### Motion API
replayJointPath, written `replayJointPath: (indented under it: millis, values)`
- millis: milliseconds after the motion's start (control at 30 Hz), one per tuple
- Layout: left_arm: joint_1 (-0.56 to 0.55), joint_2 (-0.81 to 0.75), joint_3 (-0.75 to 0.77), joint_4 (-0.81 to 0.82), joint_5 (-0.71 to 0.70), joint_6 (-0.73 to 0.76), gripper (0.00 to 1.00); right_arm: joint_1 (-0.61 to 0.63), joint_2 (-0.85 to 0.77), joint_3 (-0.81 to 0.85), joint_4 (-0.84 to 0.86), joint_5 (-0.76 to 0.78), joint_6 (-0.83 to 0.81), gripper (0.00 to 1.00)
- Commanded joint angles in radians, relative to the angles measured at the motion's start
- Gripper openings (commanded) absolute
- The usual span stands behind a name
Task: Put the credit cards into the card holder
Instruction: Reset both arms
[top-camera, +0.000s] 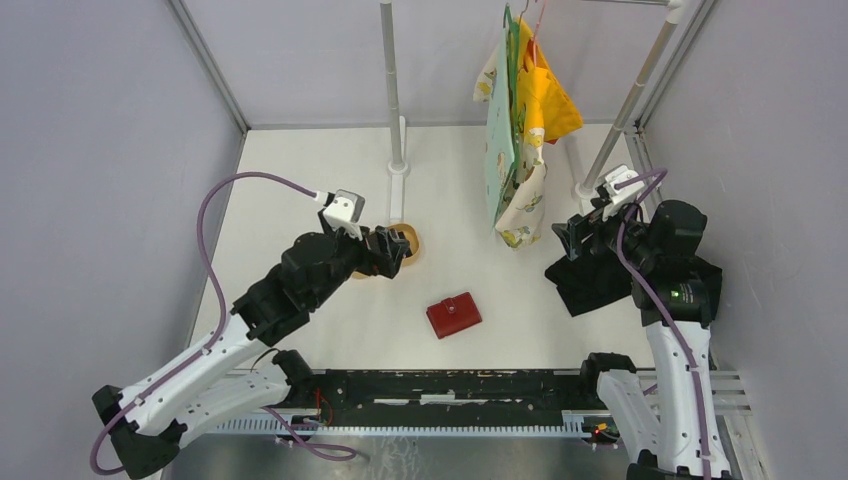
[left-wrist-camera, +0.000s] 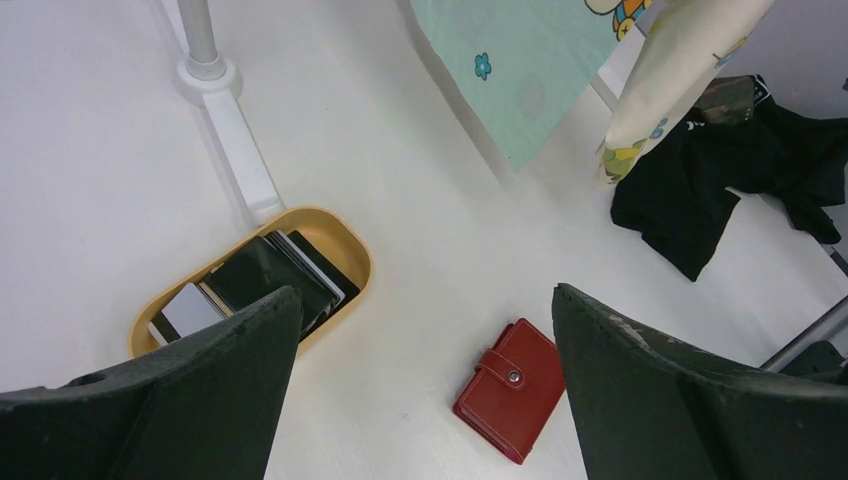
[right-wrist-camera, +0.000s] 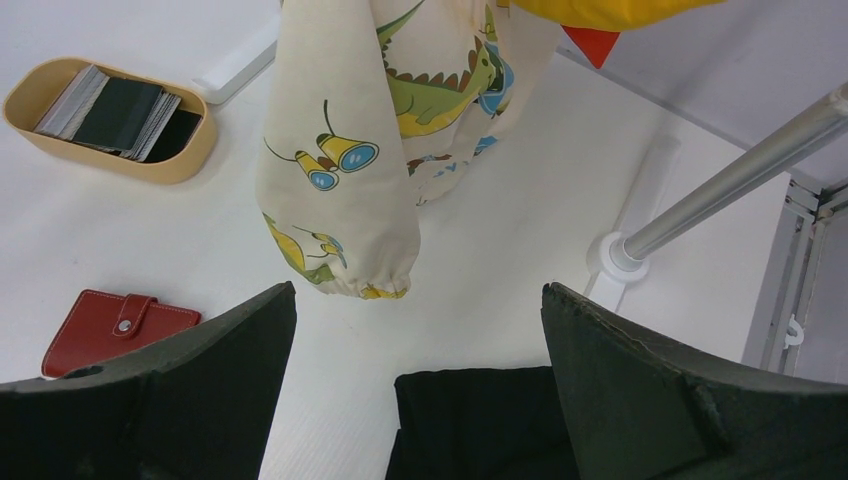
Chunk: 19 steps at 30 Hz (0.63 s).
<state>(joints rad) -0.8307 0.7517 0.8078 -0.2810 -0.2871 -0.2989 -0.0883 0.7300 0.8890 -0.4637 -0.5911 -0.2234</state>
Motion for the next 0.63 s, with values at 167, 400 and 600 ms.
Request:
replayJointPath:
  millis: [167,400,600]
  values:
    - [0.001,0.000,-0.048,0.106,-0.002,-0.034,1.00,-0.005,-0.004,0.030,0.049,-0.031,0.029,0.98]
    - [0.001,0.001,-0.043,0.080,-0.015,-0.015,1.00,-0.004,-0.009,0.023,0.062,-0.013,0.033,0.98]
    - [0.001,0.013,-0.050,0.086,-0.027,-0.007,1.00,-0.005,-0.014,0.026,0.064,0.042,0.016,0.98]
